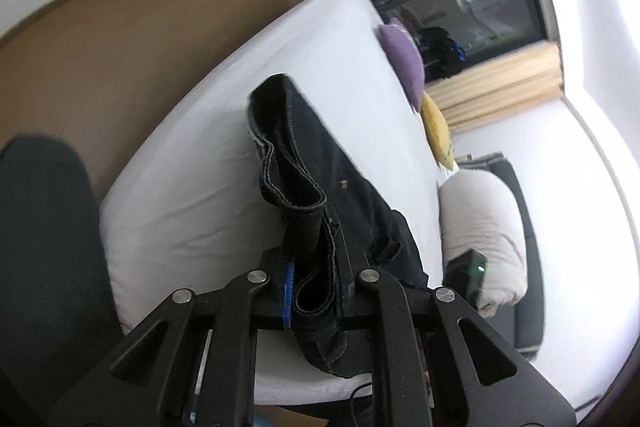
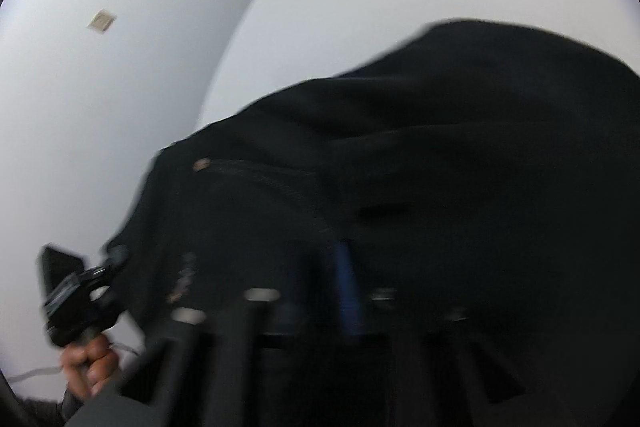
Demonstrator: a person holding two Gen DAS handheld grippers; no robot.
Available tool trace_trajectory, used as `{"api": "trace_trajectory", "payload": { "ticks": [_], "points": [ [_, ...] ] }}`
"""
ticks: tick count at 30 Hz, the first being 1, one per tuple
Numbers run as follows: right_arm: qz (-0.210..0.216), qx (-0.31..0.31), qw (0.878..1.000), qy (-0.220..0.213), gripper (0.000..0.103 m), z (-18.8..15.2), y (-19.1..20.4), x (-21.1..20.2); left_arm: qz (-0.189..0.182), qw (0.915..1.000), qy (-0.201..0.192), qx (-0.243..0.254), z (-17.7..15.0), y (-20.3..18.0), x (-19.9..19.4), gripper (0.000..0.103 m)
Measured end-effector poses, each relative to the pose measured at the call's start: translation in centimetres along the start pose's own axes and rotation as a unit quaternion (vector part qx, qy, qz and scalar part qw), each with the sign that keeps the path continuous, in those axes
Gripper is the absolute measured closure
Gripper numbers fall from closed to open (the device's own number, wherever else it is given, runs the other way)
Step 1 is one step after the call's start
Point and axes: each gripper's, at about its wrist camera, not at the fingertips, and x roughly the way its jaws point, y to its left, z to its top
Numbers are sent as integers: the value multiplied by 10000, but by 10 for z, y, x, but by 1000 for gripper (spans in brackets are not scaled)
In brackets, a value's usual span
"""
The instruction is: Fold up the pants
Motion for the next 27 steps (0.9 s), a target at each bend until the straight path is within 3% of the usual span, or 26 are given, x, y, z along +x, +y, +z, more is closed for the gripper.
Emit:
{"api": "trace_trajectory", "payload": {
  "ticks": [3,8,11,12,13,14,15,18,20,24,27],
  "points": [
    [286,353,9989,-93,103,-2,-17,1,74,9992,-17,396,-1,-21,2,91],
    [299,328,9985,-306,103,-8,-25,5,90,9943,-2,1059,-7,-61,6,91],
    [701,603,9951,-358,99,-12,-37,-1,47,9875,38,1577,-13,-95,14,91],
    [870,725,9928,-382,81,-13,-41,-7,26,9829,63,1839,-17,-112,19,92],
    [1090,801,9897,-463,56,-15,-44,-17,5,9796,97,2008,-20,-123,25,92],
    [1273,811,9866,-614,46,-16,-47,-29,-23,9746,153,2236,-26,-139,32,92],
    [1451,827,9830,-767,35,-18,-51,-41,-59,9669,244,2539,-35,-158,42,92],
    [2204,945,9655,-1019,28,-21,-69,-77,-152,9456,599,3195,-70,-200,78,92],
    [2528,995,9548,-1206,18,-25,-87,-98,-213,9259,967,3646,-103,-220,111,92],
    [2741,1170,9453,-1330,14,-34,-125,-115,54,8787,1702,4459,-175,-226,173,92],
    [2557,1349,9514,-1065,14,-45,-147,-105,154,8557,1945,4794,-201,-226,187,92]
  ]
}}
